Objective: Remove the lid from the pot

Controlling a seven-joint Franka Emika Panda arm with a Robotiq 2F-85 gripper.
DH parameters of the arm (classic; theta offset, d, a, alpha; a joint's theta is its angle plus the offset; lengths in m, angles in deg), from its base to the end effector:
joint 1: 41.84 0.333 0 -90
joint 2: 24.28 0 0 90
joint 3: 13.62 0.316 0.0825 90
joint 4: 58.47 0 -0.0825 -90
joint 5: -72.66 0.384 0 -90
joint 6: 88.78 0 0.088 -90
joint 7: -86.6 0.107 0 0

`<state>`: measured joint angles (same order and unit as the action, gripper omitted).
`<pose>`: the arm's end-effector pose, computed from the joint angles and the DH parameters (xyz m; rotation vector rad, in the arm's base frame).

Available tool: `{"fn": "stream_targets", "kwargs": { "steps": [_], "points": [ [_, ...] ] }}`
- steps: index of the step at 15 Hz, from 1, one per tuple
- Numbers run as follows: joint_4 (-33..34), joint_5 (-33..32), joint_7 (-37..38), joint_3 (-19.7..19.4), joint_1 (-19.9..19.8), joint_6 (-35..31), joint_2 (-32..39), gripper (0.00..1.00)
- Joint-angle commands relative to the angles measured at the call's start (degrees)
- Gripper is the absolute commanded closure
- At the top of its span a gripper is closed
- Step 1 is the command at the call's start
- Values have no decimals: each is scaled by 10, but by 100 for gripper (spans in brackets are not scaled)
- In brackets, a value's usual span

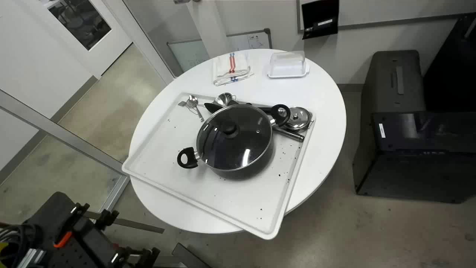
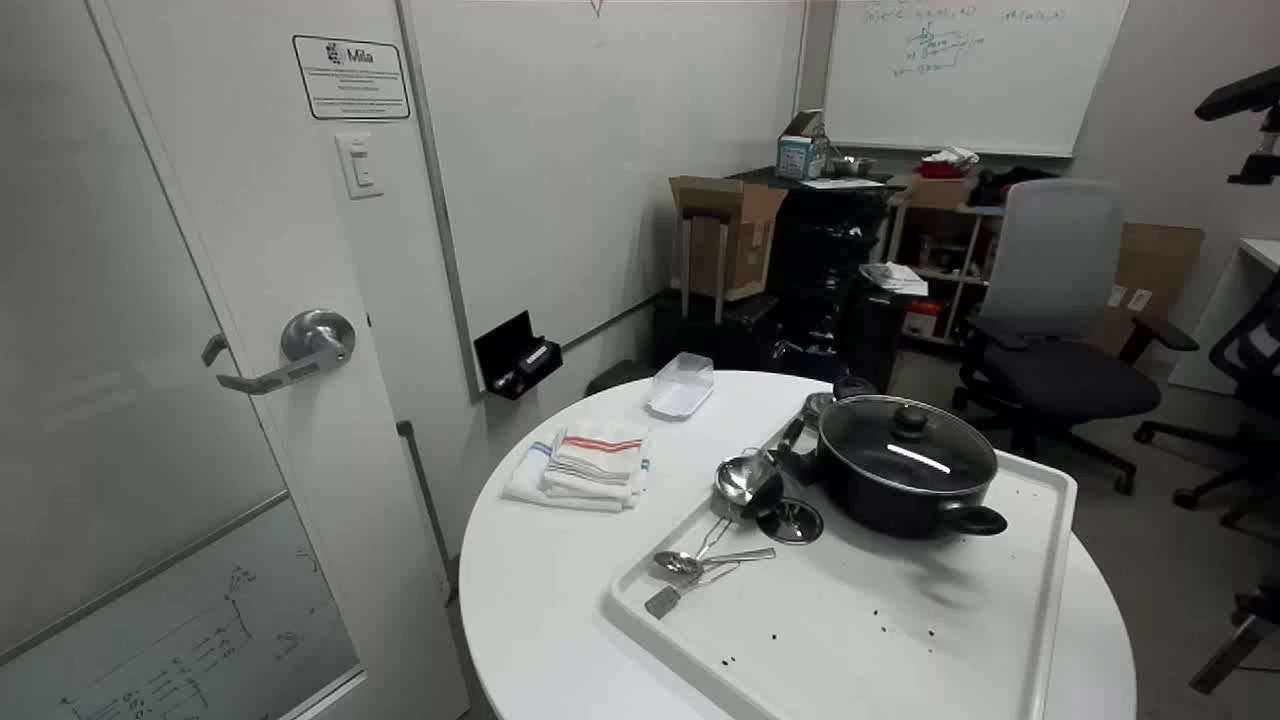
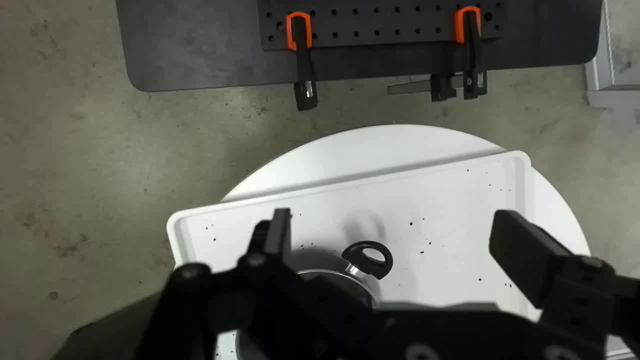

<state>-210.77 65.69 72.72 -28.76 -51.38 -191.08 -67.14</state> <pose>0.2803 -0.1392 0.4451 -3.0348 0.1110 0.1731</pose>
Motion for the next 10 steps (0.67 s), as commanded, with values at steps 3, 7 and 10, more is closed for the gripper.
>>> {"fn": "stream_targets", "kwargs": {
  "steps": [3,7,10],
  "points": [
    [1,2,-1,2,-3,1,1,0],
    [1,2,-1,2,-3,1,1,0],
    [5,0,1,5,0,-5,12,0]
  ]
}}
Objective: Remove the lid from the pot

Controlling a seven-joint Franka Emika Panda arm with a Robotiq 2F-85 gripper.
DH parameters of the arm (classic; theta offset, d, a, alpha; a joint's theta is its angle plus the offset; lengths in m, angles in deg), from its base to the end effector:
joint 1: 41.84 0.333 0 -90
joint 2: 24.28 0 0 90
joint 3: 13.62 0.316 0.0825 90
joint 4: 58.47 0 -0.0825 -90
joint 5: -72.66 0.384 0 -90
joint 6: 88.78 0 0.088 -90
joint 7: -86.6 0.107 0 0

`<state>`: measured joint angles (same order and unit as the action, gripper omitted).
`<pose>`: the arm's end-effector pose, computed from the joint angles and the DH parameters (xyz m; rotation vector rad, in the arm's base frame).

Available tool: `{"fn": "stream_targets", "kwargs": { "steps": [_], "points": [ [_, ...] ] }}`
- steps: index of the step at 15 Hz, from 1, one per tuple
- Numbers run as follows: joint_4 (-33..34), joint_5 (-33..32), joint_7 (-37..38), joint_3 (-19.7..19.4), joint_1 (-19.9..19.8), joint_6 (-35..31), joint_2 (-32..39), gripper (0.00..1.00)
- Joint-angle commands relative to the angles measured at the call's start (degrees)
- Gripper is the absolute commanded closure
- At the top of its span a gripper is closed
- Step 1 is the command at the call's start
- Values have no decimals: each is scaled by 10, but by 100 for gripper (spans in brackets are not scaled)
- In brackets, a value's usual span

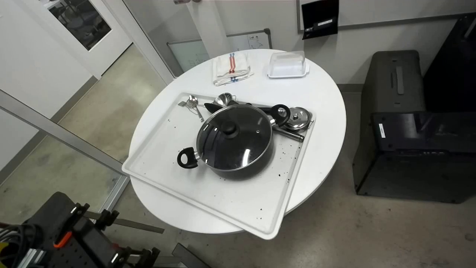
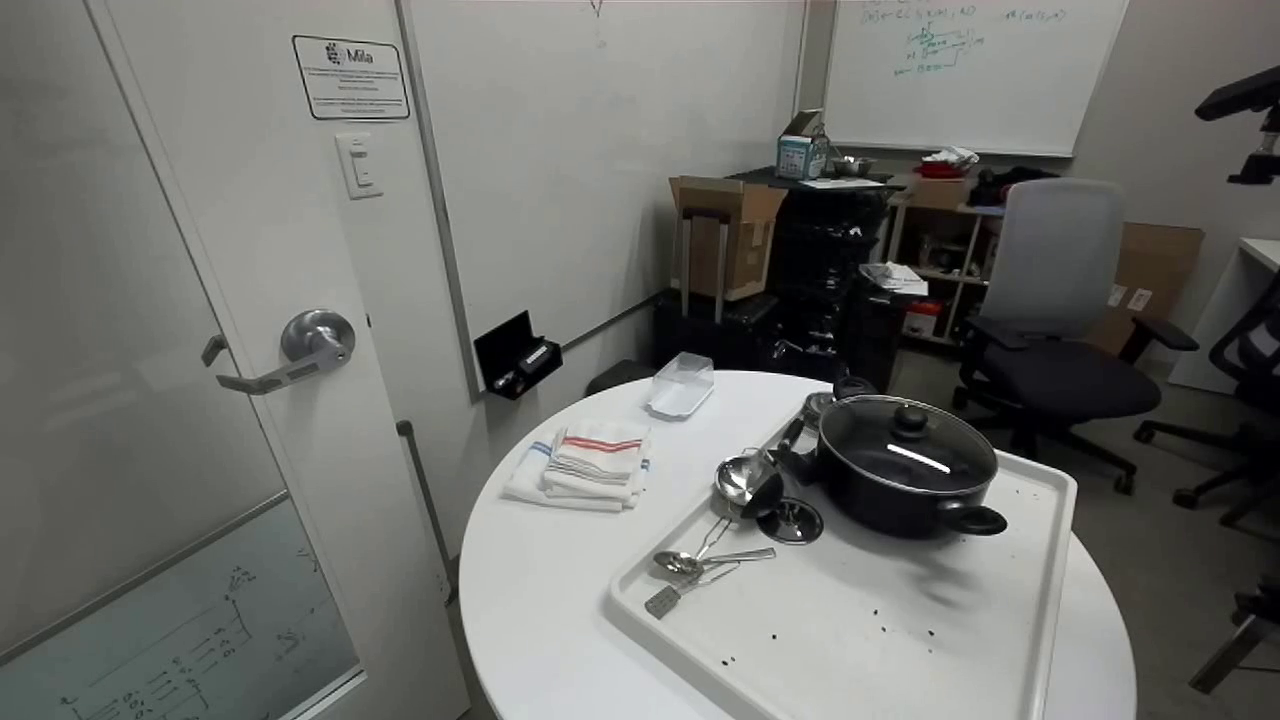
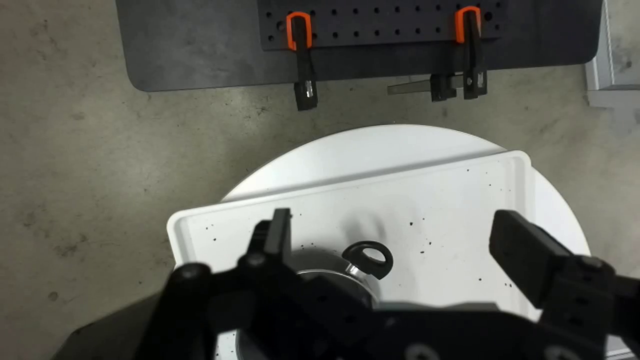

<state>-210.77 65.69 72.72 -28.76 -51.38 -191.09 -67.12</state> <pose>0.2803 -0.1392 0.4450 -3.0348 0.1110 0.1733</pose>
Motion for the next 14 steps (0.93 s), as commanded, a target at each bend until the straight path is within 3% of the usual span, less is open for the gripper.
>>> {"fn": "stream_targets", "kwargs": {
  "steps": [1,14],
  "points": [
    [7,0,2,7,2,-9,20,0],
    [90,-10,58,68,16,-164,259,0]
  ]
}}
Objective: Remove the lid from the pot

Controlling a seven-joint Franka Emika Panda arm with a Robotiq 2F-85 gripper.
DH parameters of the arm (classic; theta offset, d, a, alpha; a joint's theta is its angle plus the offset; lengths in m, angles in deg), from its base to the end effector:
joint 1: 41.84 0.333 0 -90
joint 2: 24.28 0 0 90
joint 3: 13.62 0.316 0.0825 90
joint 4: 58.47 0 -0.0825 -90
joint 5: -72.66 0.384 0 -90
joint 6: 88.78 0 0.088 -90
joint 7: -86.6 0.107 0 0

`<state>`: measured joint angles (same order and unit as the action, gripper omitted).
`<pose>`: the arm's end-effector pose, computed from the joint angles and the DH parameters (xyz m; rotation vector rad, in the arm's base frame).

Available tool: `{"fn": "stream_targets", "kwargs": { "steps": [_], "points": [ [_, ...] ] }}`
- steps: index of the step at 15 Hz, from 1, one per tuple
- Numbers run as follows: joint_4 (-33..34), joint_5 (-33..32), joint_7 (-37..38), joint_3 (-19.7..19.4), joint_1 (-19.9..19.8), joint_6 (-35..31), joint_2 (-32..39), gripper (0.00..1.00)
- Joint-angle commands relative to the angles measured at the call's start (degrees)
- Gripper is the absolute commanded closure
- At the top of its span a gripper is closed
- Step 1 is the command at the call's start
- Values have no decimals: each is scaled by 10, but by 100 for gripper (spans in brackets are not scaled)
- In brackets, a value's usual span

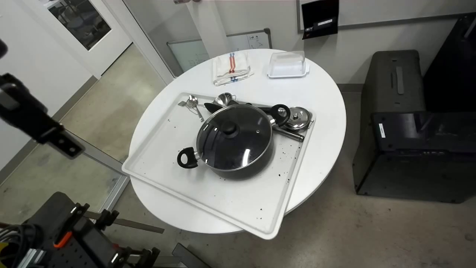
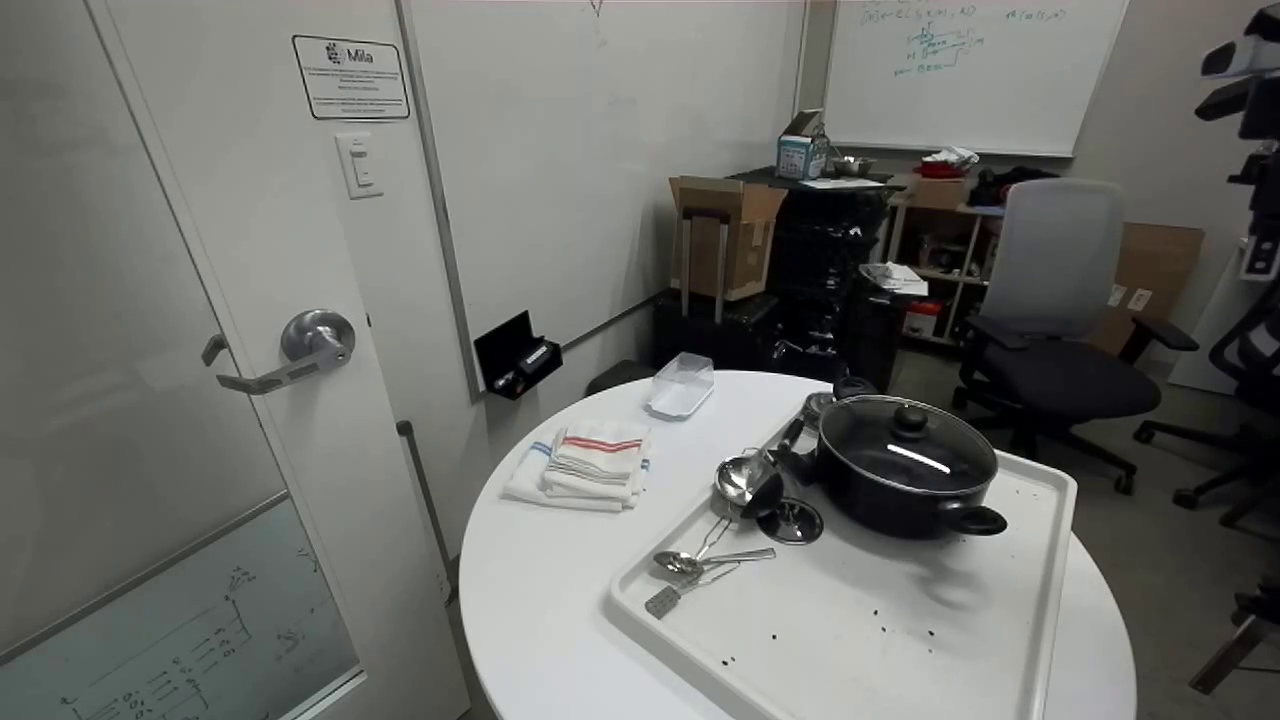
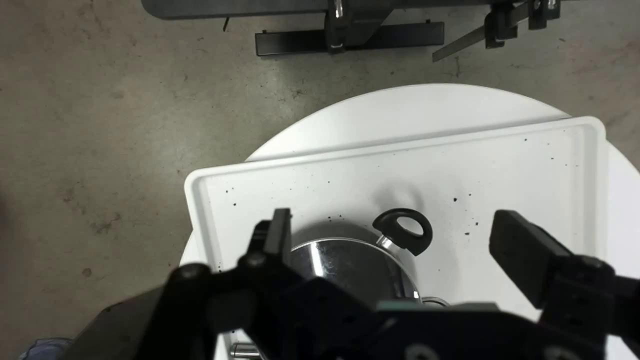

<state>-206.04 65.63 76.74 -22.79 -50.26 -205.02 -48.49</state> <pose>0.3667 -0.1221 0.3936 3.1227 -0.0867 -0.2078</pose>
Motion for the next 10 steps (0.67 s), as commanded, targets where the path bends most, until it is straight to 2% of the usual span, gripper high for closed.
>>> {"fn": "stream_targets", "kwargs": {
  "steps": [1,10],
  "points": [
    [53,-10,19,11,5,-33,93,0],
    [147,2,25,16,7,-135,261,0]
  ]
}}
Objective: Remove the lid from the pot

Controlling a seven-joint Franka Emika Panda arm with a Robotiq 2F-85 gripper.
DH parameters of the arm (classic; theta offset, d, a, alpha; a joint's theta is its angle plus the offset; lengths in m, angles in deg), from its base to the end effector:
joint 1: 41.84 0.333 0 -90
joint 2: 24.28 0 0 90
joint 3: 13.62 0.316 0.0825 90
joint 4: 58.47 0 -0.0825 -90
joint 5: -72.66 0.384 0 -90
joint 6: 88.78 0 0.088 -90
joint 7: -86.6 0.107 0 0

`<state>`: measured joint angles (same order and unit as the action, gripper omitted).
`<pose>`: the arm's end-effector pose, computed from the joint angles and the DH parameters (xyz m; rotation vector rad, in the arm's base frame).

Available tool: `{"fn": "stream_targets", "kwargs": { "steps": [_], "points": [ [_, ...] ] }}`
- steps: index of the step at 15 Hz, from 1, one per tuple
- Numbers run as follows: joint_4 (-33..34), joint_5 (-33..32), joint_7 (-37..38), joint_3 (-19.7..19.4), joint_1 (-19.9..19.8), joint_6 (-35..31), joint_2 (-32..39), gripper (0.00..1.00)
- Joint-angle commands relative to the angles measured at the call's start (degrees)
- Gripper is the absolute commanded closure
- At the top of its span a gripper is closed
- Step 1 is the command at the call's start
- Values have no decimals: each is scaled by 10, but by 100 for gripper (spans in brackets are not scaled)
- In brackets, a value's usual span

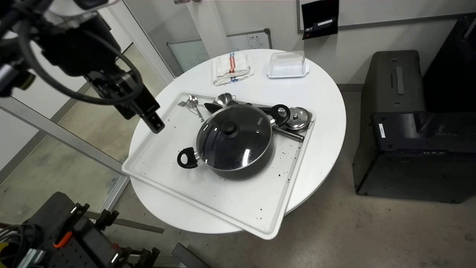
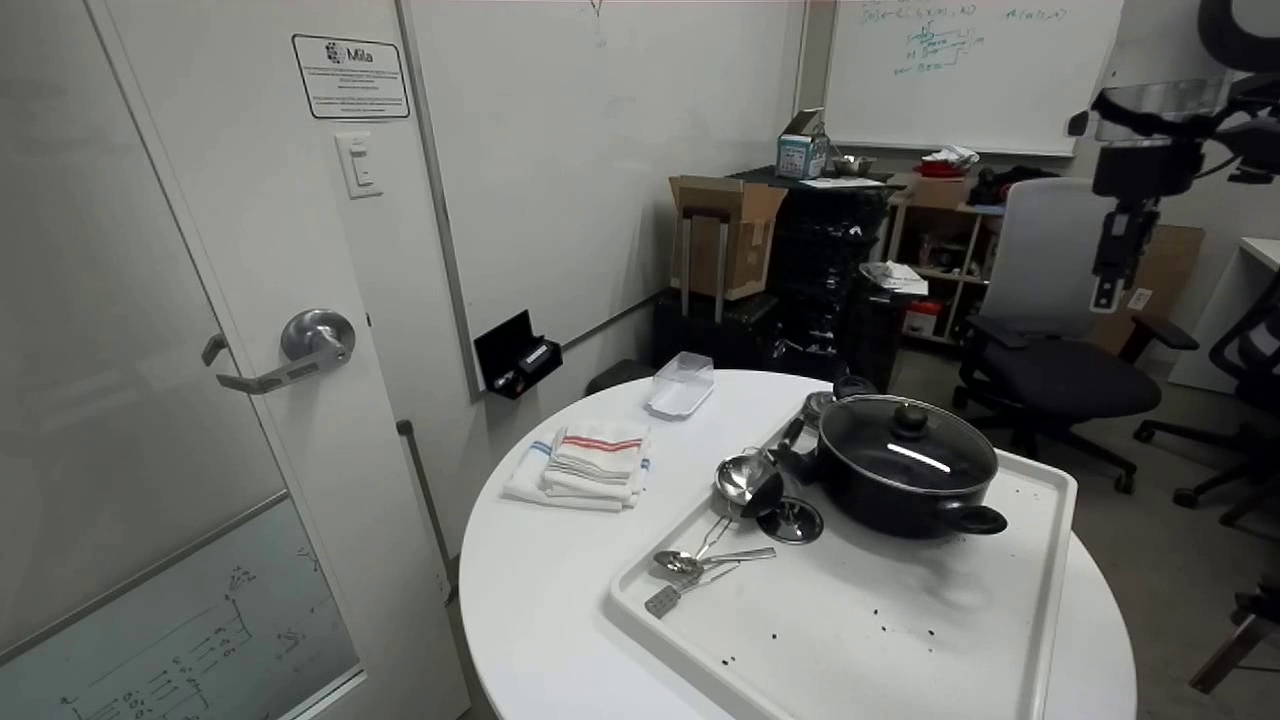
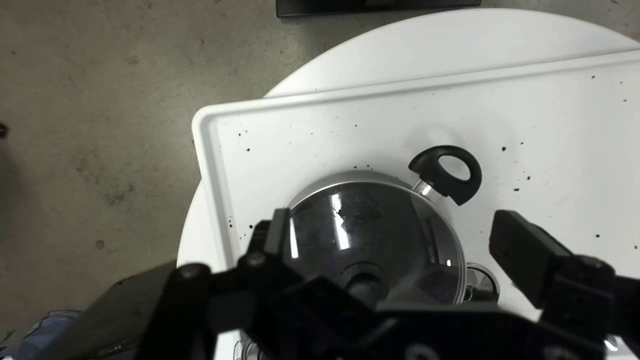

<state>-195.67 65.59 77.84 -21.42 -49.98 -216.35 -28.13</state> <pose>0.4547 -0.1337 0.3347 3.0744 -0.0681 -0.1798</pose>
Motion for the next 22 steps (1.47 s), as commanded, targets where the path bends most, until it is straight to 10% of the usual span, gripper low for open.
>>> {"fn": "stream_targets", "kwargs": {
  "steps": [1,22],
  "points": [
    [54,4,15,3,5,-30,74,0],
    [285,32,53,36,12,-138,398,0]
  ]
}}
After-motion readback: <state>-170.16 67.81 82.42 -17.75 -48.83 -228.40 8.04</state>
